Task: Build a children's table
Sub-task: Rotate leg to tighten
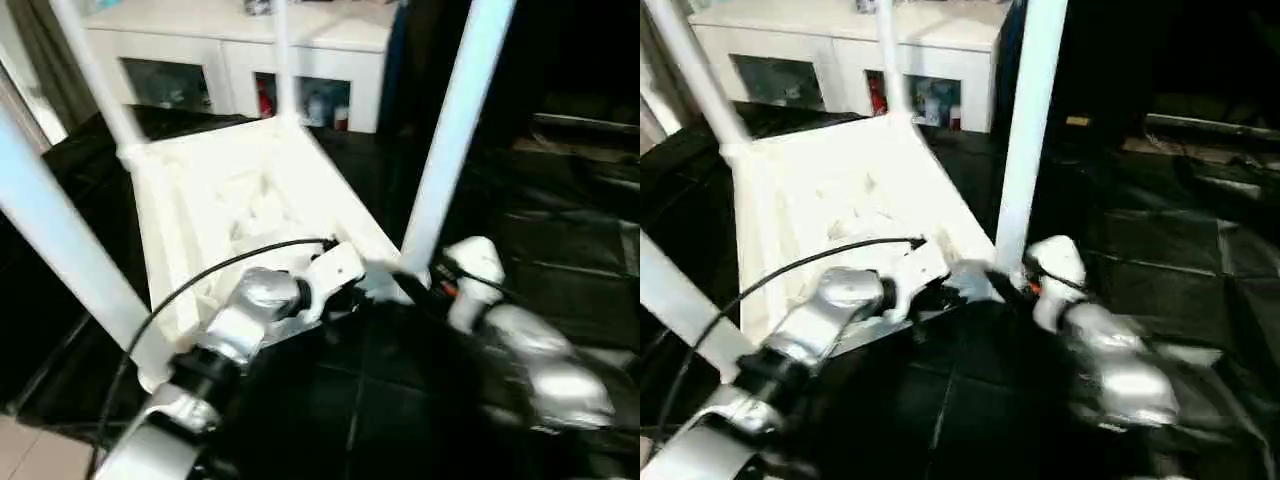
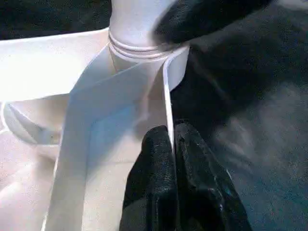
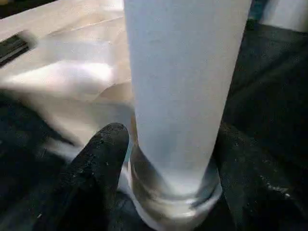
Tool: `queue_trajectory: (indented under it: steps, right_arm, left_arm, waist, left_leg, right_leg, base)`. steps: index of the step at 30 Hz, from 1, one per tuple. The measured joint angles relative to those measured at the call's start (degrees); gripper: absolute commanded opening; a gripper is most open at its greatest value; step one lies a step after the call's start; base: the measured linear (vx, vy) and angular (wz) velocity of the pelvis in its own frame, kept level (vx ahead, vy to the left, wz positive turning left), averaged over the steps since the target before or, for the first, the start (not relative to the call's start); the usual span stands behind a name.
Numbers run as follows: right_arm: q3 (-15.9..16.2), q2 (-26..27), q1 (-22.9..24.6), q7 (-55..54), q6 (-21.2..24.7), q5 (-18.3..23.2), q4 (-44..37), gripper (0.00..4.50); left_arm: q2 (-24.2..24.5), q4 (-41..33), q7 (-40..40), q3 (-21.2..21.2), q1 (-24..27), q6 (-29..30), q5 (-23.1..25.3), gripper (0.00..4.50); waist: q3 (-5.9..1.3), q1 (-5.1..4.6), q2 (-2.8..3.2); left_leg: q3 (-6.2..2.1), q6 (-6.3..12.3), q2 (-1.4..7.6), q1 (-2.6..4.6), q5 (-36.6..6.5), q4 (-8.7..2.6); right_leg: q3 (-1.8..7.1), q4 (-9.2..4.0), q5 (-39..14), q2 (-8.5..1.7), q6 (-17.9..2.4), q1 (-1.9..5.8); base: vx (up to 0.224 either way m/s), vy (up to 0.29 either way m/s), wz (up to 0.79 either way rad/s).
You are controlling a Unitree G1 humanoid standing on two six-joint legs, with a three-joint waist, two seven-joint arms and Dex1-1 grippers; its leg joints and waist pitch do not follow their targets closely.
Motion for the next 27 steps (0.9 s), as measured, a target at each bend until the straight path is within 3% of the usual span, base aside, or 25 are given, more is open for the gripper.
queue_trajectory:
  steps: [4,7,11,16,27]
  right_arm:
    - [-0.2,-9.3,2.4,13.5,1.5,4.6,-2.4,2.92]
    - [-0.7,-12.3,3.6,19.2,3.9,7.0,-3.1,2.92]
    - [-4.4,-16.5,3.6,21.5,5.8,8.6,-2.6,2.92]
    - [-6.8,-15.0,0.5,16.1,5.4,8.5,1.3,2.92]
    - [-6.8,-7.6,-0.6,7.3,4.7,7.8,2.6,2.92]
  left_arm:
    - [3.7,-1.2,-7.8,-1.2,0.7,-3.6,-2.2,0.00]
    - [6.5,-2.2,-13.0,-1.6,1.1,-5.4,-3.3,0.00]
    - [10.4,-4.4,-21.5,-1.7,2.3,-6.8,-5.6,0.00]
    - [12.2,-6.8,-24.5,-3.0,3.0,-7.4,-6.2,0.00]
    - [15.5,-9.3,-29.0,-3.6,4.5,-9.1,-7.7,0.00]
  waist:
    - [0.11,1.18,0.06]
    - [0.27,1.25,0.01]
    - [0.60,1.25,-0.19]
    - [0.80,1.19,-0.49]
    - [1.24,1.28,-0.54]
  left_leg:
    - [0.13,0.01,0.04,-0.12,0.0,-0.10]
    - [0.19,0.13,0.04,-0.22,0.1,0.14]
    - [0.36,0.55,-0.01,-0.39,0.0,0.42]
    - [0.47,0.53,0.00,-0.36,0.0,0.55]
    - [0.55,0.57,0.01,-0.38,0.0,0.58]
  right_leg:
    - [0.00,0.01,0.0,0.02,0.0,-0.03]
    - [0.02,0.00,-0.1,-0.04,0.0,-0.14]
    - [0.05,-0.02,-0.1,-0.22,0.0,-0.21]
    - [0.03,0.04,-0.1,-0.35,0.0,-0.19]
    - [-0.01,0.13,-0.1,-0.43,0.0,-0.21]
  base:
    - [0.000,0.000,0.00]
    - [0.000,0.000,0.00]
    - [0.000,0.000,0.00]
    - [0.000,0.000,0.00]
    - [0.000,0.000,0.00]
